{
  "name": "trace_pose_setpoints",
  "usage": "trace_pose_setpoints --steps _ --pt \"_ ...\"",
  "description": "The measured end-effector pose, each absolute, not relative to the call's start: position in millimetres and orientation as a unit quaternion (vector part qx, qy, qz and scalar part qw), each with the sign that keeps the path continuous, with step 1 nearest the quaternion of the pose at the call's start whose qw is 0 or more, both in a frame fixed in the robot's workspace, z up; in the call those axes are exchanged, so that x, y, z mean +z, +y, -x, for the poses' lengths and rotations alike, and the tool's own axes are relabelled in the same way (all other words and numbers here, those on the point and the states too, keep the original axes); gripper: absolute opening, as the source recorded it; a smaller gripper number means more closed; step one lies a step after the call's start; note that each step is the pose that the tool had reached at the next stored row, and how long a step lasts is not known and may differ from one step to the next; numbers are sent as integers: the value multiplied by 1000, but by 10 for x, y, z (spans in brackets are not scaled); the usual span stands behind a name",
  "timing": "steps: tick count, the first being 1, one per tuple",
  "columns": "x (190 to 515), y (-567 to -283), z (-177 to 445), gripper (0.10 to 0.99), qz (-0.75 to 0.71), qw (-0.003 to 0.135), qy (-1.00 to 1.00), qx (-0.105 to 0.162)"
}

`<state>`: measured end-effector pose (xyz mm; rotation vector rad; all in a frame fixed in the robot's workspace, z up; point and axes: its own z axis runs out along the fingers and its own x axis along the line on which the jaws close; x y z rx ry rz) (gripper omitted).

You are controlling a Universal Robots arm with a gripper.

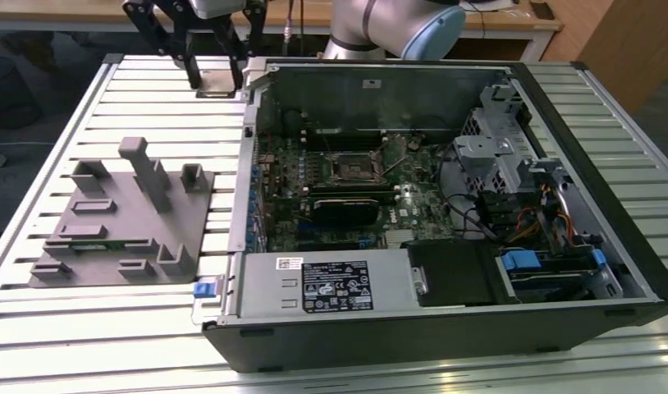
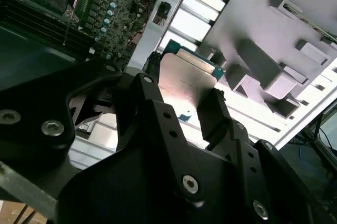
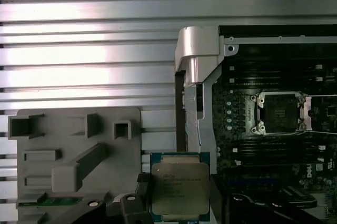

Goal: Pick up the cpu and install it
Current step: 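Pick up the cpu and move it towards the insertion slot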

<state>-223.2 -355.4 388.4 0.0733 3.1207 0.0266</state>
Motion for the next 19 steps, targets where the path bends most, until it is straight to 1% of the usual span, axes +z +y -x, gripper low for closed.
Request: trace_pose_setpoints --steps 19 --pt "3876 -3334 1963 533 -23 10 1000 9"
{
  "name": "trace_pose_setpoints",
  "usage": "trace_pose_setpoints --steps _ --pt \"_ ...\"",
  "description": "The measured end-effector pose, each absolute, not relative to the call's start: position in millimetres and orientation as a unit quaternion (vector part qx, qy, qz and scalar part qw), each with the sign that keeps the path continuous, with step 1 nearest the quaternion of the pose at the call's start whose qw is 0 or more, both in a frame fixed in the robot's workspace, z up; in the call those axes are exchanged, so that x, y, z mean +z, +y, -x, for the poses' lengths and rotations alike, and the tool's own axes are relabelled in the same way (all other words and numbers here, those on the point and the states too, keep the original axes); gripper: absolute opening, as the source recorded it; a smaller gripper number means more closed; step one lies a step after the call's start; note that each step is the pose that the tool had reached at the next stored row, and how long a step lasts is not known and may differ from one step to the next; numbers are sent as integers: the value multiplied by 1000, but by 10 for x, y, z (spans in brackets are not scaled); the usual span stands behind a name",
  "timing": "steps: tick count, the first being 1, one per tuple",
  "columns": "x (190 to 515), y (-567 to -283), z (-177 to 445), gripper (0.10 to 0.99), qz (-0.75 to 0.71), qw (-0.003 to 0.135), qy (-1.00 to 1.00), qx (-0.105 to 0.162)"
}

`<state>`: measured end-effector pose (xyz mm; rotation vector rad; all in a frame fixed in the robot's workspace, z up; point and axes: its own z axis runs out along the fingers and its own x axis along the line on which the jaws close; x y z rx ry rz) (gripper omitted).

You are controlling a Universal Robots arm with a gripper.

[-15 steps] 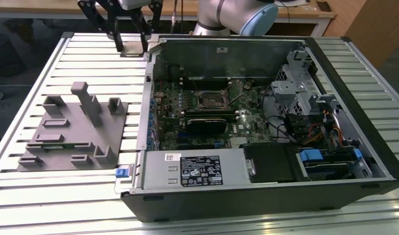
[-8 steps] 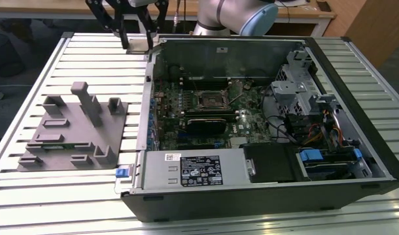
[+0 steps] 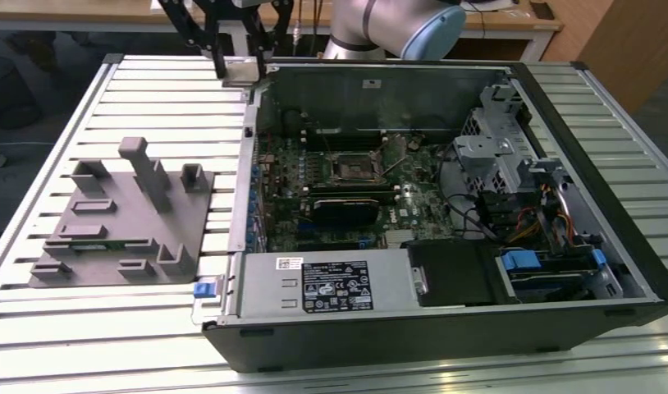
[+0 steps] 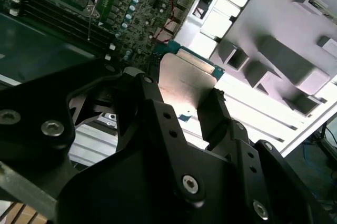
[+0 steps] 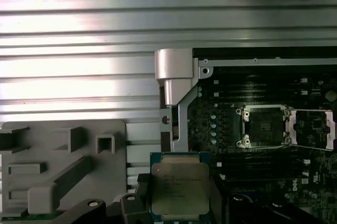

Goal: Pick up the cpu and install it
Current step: 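Pick up the cpu and move it towards the insertion slot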

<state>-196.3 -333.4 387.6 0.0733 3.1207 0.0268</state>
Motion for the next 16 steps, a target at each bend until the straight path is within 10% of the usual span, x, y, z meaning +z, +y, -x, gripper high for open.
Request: trace_pose_setpoints --steps 16 --pt "3858 -3303 1496 533 -23 10 1000 9"
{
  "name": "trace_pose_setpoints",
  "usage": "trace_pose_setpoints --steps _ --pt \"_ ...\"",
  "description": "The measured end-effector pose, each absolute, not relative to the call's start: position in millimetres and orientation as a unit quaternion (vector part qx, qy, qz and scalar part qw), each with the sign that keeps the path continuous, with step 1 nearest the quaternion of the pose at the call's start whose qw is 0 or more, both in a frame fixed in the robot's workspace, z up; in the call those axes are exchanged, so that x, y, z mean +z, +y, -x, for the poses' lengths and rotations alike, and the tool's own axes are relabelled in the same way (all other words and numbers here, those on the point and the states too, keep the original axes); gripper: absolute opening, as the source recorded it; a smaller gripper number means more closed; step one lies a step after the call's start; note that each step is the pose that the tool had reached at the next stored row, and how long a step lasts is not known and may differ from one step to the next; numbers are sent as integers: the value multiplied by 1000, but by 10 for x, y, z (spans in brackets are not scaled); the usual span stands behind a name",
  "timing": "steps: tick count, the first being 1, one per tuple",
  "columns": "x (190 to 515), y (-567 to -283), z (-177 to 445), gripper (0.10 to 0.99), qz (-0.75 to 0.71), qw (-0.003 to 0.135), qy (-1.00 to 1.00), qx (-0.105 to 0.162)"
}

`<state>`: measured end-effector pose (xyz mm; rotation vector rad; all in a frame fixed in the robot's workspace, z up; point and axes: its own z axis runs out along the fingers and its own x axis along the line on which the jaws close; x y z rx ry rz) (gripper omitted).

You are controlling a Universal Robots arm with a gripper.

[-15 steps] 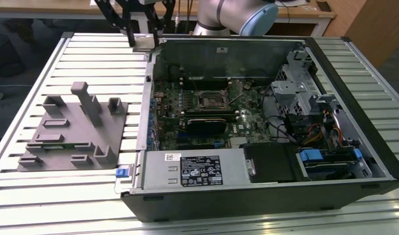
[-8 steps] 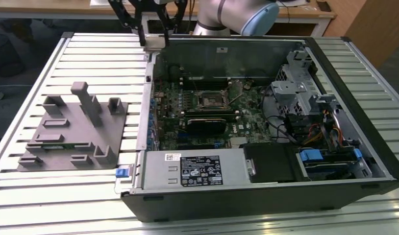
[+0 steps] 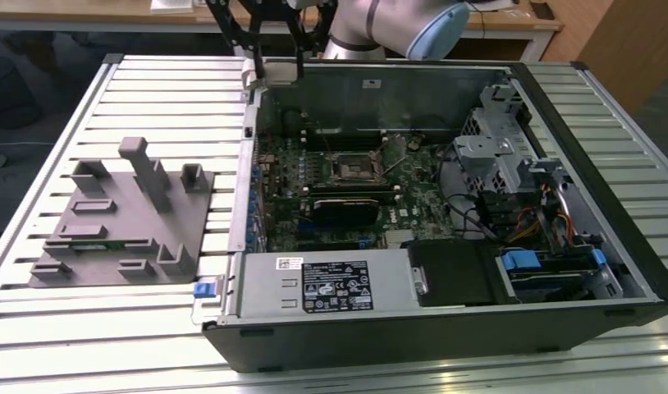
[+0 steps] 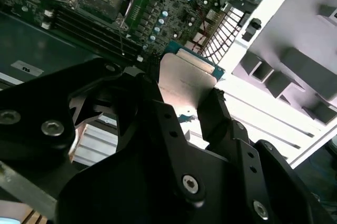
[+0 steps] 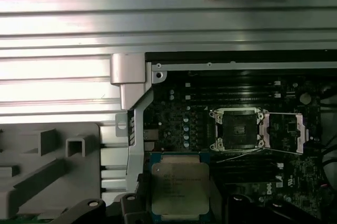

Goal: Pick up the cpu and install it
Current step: 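Pick up the cpu and move it towards the insertion slot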

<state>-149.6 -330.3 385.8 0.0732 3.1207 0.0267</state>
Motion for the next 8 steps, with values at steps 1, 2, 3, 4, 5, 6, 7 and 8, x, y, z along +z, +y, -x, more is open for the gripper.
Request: trace_pose_setpoints --steps 1,2,3,4,5,6,7,8 --pt "3857 -3303 1466 533 -23 10 1000 9" --pt "3857 -3303 1439 533 -24 10 1000 9" --pt "3855 -3303 1414 533 -24 10 1000 9" --pt "3855 -3303 1390 533 -23 10 1000 9" --pt "3854 -3303 1364 533 -23 10 1000 9" --pt "3854 -3303 1340 533 -23 10 1000 9" --pt "3853 -3303 1315 533 -24 10 1000 9" --pt "3853 -3303 1286 533 -24 10 1000 9"
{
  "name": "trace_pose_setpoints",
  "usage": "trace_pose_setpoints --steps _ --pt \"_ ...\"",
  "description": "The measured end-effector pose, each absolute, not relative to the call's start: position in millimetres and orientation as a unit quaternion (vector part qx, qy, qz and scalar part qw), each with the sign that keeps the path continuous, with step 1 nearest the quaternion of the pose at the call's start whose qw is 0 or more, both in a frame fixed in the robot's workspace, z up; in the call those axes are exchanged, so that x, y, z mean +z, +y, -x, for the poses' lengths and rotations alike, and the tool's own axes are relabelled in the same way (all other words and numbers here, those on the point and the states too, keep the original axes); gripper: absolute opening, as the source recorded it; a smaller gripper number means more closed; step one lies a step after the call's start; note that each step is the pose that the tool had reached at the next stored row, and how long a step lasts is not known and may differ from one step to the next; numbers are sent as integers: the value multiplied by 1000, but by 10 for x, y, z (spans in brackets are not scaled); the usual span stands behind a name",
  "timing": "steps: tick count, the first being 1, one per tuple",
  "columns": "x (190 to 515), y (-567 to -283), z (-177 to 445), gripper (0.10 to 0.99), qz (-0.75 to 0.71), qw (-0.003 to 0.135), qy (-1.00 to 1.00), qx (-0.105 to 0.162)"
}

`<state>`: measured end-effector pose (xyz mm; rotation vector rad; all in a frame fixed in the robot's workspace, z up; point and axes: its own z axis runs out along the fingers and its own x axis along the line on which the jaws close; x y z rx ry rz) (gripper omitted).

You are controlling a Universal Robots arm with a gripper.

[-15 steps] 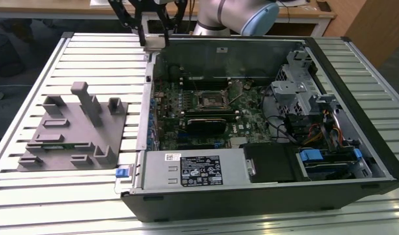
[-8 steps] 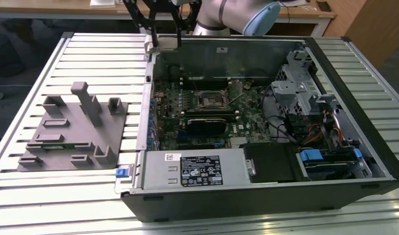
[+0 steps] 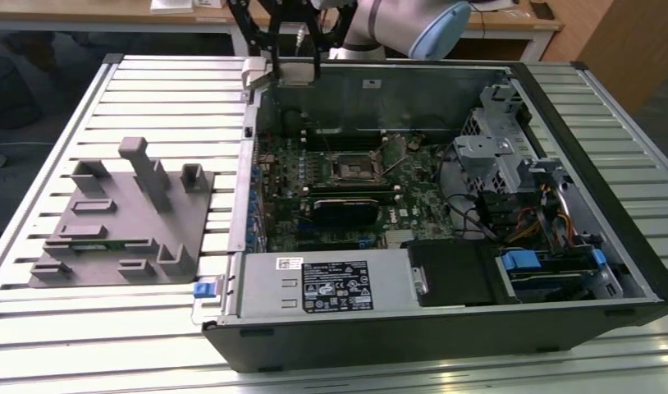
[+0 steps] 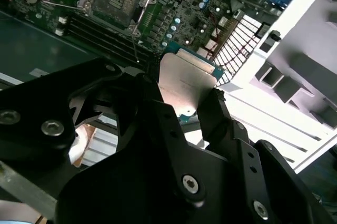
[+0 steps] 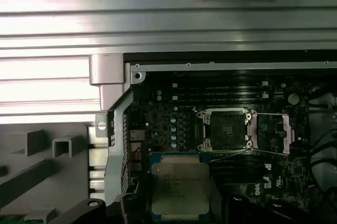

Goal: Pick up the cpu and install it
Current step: 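Pick up the cpu and move it towards the insertion slot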

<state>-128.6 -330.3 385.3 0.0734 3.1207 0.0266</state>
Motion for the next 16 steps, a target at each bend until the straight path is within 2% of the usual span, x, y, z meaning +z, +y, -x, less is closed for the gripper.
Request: trace_pose_setpoints --steps 16 --pt "3851 -3303 797 533 -23 10 1000 9"
